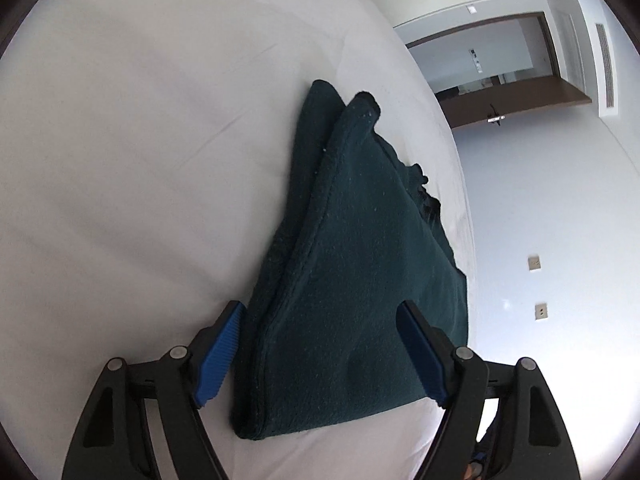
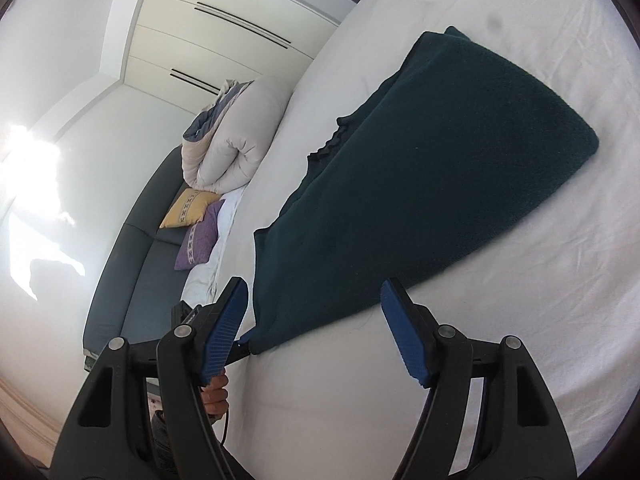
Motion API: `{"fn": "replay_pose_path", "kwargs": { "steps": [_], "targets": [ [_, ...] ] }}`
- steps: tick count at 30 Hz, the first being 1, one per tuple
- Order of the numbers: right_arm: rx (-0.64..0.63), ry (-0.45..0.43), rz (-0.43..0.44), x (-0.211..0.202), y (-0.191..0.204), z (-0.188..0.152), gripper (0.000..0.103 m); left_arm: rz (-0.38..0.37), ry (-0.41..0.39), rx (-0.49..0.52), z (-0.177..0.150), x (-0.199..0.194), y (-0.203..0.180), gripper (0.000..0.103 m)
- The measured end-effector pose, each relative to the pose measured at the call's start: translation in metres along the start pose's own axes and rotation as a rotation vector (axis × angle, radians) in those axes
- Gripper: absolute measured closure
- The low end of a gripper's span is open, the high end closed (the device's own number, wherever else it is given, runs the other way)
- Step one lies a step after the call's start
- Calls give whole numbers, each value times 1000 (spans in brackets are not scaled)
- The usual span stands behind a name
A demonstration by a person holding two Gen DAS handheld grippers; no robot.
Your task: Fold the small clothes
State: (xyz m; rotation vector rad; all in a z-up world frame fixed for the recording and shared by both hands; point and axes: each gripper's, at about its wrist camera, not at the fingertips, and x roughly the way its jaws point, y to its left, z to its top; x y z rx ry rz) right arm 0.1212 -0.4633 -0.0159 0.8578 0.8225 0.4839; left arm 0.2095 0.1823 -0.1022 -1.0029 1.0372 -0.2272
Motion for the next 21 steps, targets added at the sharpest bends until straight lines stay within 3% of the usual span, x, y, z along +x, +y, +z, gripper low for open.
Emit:
{"fn": "replay_pose_path", "kwargs": {
  "steps": [4,8,10,11,15,21],
  "targets": [
    [-19,25,19,7,7,1,34,-17,2,-9,5,5,2,25],
    [-21,59,25,25,10,0,34,16,25,29,7,15,-8,29],
    [-16,72,31,32,11,-2,34,40,49,62,7,18,-13,38],
    [-18,79,33,34,13,-3,34,40,67,59,7,20,-13,50],
    [-48,121,33,53,24,1,34,-13,101,-5,6,21,0,77],
    [-110,206,17,97,50,18,34,-96,78,-59,7,14,9,88]
  ]
}}
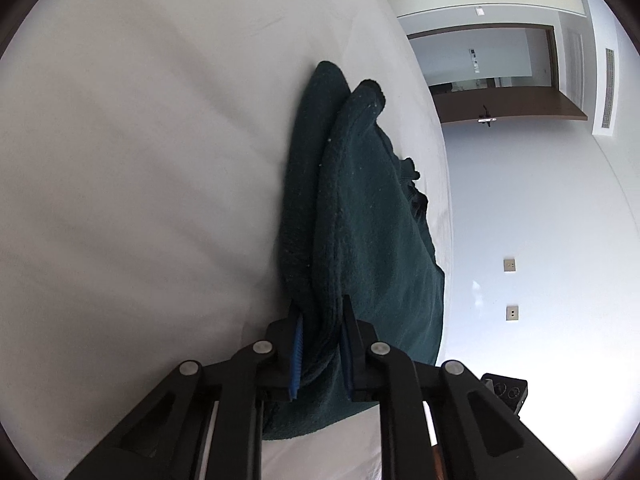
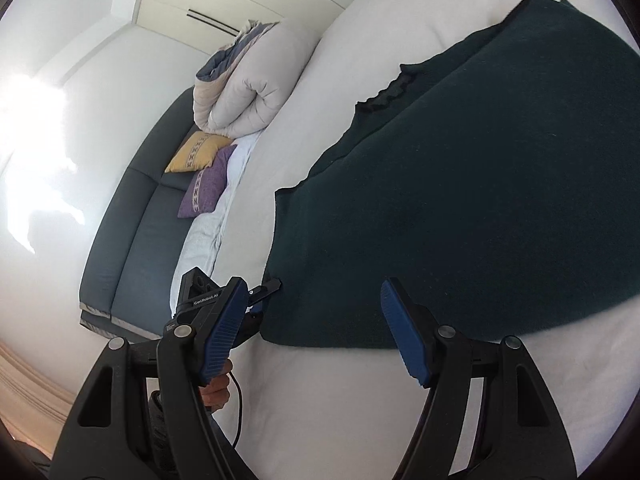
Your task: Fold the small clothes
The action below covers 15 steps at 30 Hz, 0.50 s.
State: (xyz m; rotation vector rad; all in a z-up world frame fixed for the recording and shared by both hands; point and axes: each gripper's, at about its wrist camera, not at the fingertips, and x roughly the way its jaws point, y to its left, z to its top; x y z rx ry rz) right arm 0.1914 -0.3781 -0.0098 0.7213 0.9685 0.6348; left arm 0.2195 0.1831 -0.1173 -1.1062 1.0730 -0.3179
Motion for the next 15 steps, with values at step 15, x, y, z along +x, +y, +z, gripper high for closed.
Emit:
{"fn": "replay_pose_path", "kwargs": {
  "steps": [15],
  "targets": [
    [77,128,16,99,-12,63,34,-70,-60,122,-6,-11,-69,94]
  ]
}}
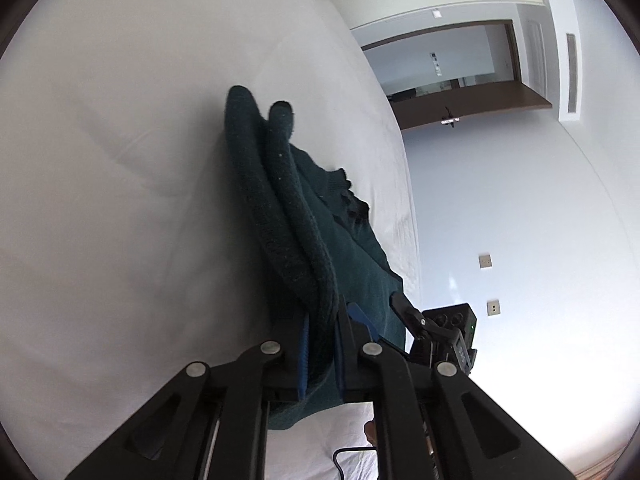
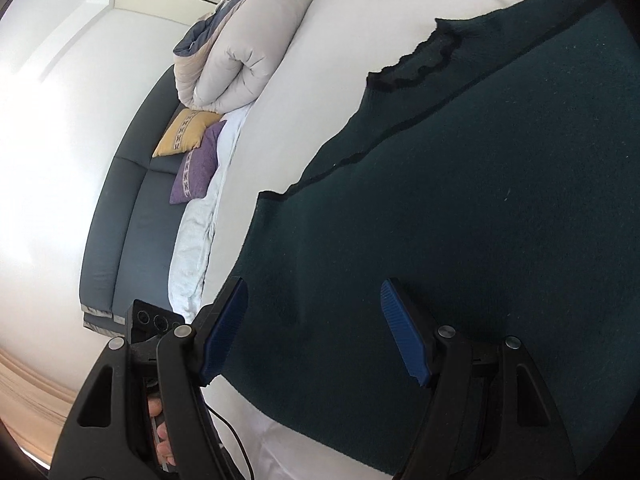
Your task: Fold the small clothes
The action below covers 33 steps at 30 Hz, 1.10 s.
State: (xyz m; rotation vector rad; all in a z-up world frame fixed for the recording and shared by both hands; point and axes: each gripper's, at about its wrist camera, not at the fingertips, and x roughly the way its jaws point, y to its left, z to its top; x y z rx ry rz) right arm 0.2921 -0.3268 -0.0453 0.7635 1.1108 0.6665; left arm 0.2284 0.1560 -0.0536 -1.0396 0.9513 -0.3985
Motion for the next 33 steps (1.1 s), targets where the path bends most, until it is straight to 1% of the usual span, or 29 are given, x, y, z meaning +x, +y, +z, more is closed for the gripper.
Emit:
{"fn": "replay_pose_path", "kwargs": {
  "steps": [3,5,7,9,12,14,15,18,22,23,24,25,26,27,28,29,30,31,32,33],
  "targets": [
    [52,-12,48,-8,-14,14,34,1,37,93,-6,23,-39,94],
    [84,-18,86,-16,-23,22,34,6,76,155,-16,50,-64,94],
    [123,-13,138,-22,-35,31,34,22,109,213,-28,78,-81,94],
    [161,-5,173,-27,-47,39,34,23,155,228,-41,112,-87,94],
    [208,2,232,-32,-63,50,34,35,206,214,-59,149,-76,94],
    [210,0,234,-34,-68,55,34,42,224,210,-68,161,-71,94],
    [204,9,229,-33,-68,57,34,53,222,226,-72,162,-70,94],
    [173,31,189,-26,-62,64,34,61,214,254,-72,159,-72,93],
    [146,24,146,-18,-53,77,34,61,193,263,-76,150,-67,92],
    [135,31,130,-18,-52,78,39,53,189,262,-77,149,-66,89],
    [118,46,102,-14,-49,81,50,49,185,266,-80,147,-66,86],
    [99,67,58,-8,-46,83,57,49,181,275,-84,144,-67,84],
    [86,85,25,-2,-44,80,69,52,179,285,-91,142,-70,78],
    [78,100,-3,2,-44,81,75,61,175,296,-94,139,-72,71],
    [73,104,-25,3,-45,81,77,70,169,306,-96,135,-76,65],
    [69,102,-43,4,-46,81,83,82,161,323,-99,129,-80,51],
    [70,102,-55,3,-48,81,85,89,151,343,-102,123,-85,38],
    [73,97,-65,1,-50,82,86,99,135,369,-105,115,-91,33],
    [73,91,-75,-1,-50,84,88,111,116,395,-109,107,-95,26],
    [70,86,-89,-5,-51,86,88,128,91,431,-113,98,-101,24]
  ]
}}
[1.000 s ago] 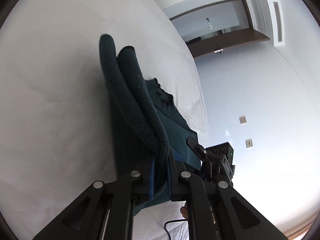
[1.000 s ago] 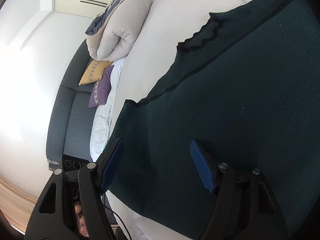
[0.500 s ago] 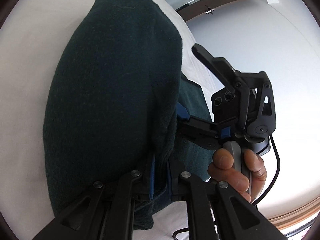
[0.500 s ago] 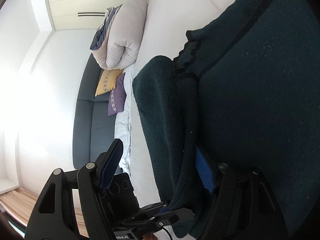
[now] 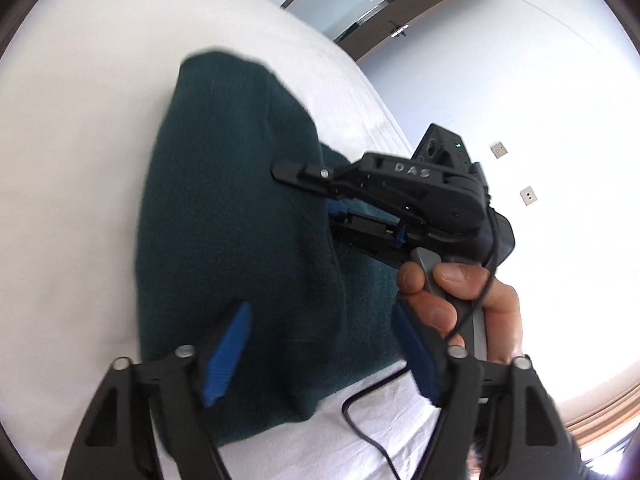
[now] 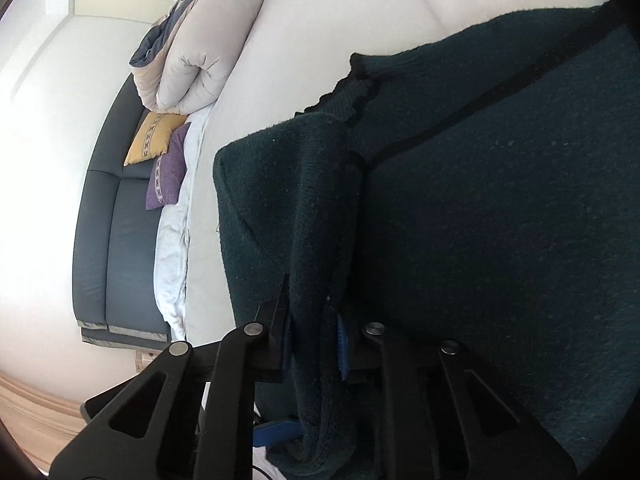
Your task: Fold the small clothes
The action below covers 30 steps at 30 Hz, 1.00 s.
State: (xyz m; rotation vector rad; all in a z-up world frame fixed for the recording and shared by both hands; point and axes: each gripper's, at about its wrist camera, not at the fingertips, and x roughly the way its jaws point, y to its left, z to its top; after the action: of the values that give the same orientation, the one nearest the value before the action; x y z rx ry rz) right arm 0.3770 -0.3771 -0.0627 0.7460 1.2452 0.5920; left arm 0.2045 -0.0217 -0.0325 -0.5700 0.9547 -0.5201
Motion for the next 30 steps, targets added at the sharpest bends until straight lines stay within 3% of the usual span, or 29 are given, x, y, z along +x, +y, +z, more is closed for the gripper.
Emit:
{"fn": "replay_pose_path", "kwargs": {
  "steps": [7,9,12,15,17,19,20,21,22,23,27,30],
  "targets": [
    [-34,-34,-79,-43,-11,10,91,61,-38,61,-3,-24,-6,24],
    [-35,-66,-99,-64,-16,17,101,57,-35,54,-3,-25,-7,24],
    [-4,-128,-87,-106,-35,27,101,63,-24,80,-9,-21,-13,24],
    [7,-115,-117,-123,-53,23,100,77,-59,55,-1,-11,-6,24],
    [23,-90,-23,-121,-57,13,99,75,-68,41,1,-6,-4,25],
    [23,-102,56,-115,-53,0,94,103,-76,51,3,-9,2,25],
    [21,-104,84,-110,-50,-5,80,109,-76,50,7,-6,5,25],
    [26,-94,113,-102,-48,-9,52,112,-82,43,8,-10,11,25],
    [32,-80,123,-95,-46,-13,35,113,-88,39,8,-13,14,25],
    [38,-77,124,-86,-42,-18,26,117,-92,39,7,-10,12,25],
    [20,-28,137,-38,-20,-28,26,125,-85,42,6,-6,19,25],
    [15,27,99,-12,-5,-34,35,131,-73,44,5,0,21,25]
  ]
}}
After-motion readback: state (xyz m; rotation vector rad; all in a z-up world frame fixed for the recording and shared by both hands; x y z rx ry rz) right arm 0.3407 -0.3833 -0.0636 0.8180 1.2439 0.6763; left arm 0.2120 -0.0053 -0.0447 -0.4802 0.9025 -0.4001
